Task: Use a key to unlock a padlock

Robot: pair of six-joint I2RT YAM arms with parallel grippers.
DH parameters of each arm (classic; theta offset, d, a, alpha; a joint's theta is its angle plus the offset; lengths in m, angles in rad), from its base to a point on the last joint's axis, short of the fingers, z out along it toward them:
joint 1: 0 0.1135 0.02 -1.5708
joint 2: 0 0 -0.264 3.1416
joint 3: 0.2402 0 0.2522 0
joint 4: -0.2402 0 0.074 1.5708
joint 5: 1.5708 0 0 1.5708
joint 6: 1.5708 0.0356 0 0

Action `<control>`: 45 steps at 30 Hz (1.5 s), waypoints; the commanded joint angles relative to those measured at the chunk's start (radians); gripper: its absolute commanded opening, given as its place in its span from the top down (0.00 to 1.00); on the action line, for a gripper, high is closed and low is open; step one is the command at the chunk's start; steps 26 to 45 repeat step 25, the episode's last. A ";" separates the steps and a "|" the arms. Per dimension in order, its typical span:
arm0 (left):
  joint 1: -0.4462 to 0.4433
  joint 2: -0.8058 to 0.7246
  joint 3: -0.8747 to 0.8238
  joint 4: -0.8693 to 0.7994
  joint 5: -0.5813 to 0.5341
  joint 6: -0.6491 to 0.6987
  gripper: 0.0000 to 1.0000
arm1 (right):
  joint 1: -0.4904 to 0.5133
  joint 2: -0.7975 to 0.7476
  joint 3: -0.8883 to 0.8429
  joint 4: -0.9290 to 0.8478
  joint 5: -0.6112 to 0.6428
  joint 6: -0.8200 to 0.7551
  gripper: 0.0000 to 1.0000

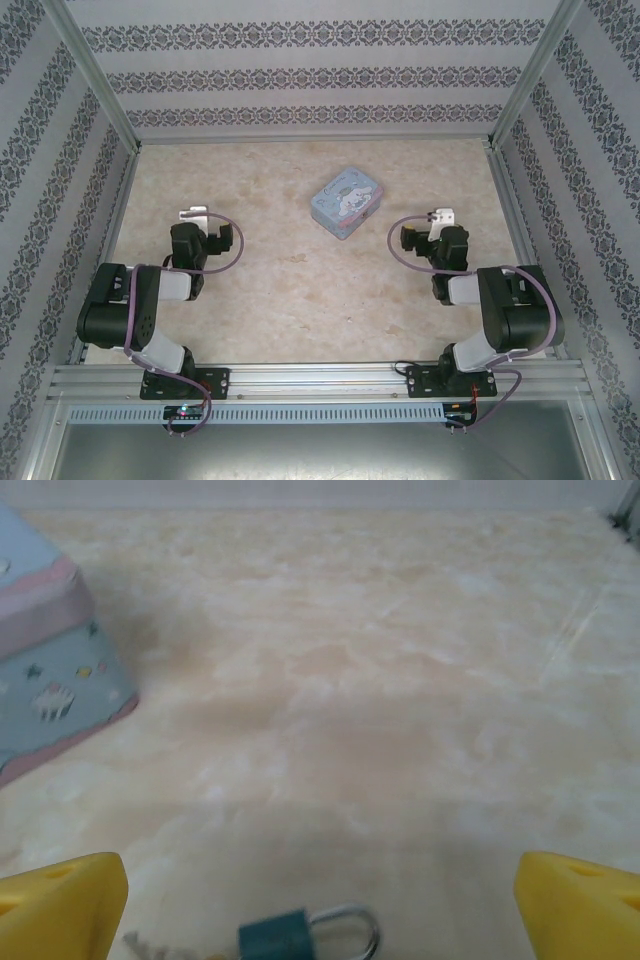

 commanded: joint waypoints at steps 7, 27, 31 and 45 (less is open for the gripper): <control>0.016 0.006 0.011 0.007 0.058 0.022 0.00 | 0.006 -0.009 0.025 0.057 0.071 0.016 0.02; 0.016 0.005 0.010 0.009 0.058 0.022 0.00 | 0.002 -0.007 0.034 0.042 0.028 0.006 0.02; 0.016 0.005 0.010 0.009 0.058 0.022 0.00 | 0.002 -0.007 0.034 0.042 0.028 0.006 0.02; 0.016 0.005 0.010 0.009 0.058 0.022 0.00 | 0.002 -0.007 0.034 0.042 0.028 0.006 0.02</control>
